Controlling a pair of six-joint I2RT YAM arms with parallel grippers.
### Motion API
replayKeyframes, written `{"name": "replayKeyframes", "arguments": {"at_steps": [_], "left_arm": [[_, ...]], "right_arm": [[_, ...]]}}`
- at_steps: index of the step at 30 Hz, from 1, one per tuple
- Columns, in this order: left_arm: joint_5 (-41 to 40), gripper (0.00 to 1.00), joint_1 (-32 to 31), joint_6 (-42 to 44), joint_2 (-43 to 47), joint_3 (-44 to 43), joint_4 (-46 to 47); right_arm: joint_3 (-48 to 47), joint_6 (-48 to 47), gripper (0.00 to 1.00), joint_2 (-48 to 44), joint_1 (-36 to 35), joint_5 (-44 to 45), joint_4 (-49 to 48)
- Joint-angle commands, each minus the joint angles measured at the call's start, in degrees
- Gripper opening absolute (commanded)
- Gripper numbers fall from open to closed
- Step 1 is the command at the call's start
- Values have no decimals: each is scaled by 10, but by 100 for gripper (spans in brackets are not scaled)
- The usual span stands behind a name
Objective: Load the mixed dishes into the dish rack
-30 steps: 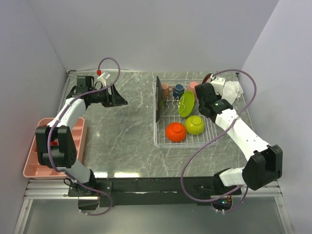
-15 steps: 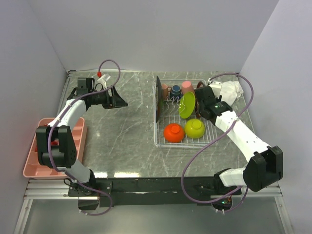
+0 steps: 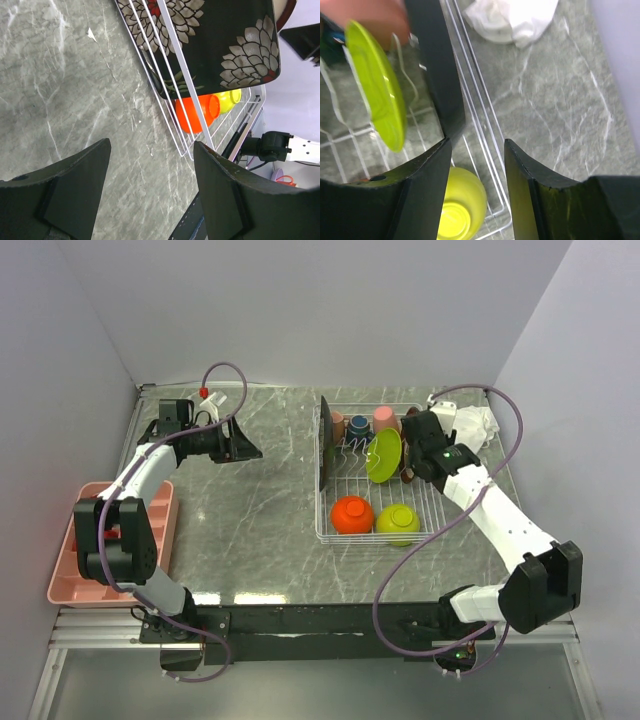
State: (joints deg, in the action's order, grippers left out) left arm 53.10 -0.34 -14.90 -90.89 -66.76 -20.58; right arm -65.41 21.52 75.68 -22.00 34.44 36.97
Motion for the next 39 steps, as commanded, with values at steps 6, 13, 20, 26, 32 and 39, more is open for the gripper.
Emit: {"name": "replayKeyframes", "arguments": {"at_steps": [6, 13, 20, 26, 32, 39], "left_arm": [[4, 73, 2, 24, -14, -64, -44], [-9, 75, 2, 115, -16, -163, -180], [-5, 99, 27, 166, 9, -250, -178], [-116, 100, 61, 124, -18, -327, -161], [-197, 99, 61, 92, -36, -347, -112], [-220, 99, 40, 113, -67, -383, -126]], "right_arm": [[-111, -77, 63, -21, -3, -19, -12], [-171, -111, 76, 12, -2, -36, -54], [-178, -122, 100, 9, 79, -168, -77], [-169, -19, 100, -16, 223, -192, -47], [-140, -95, 100, -62, 271, -106, -21], [-47, -90, 100, -143, 296, -100, -39]]}}
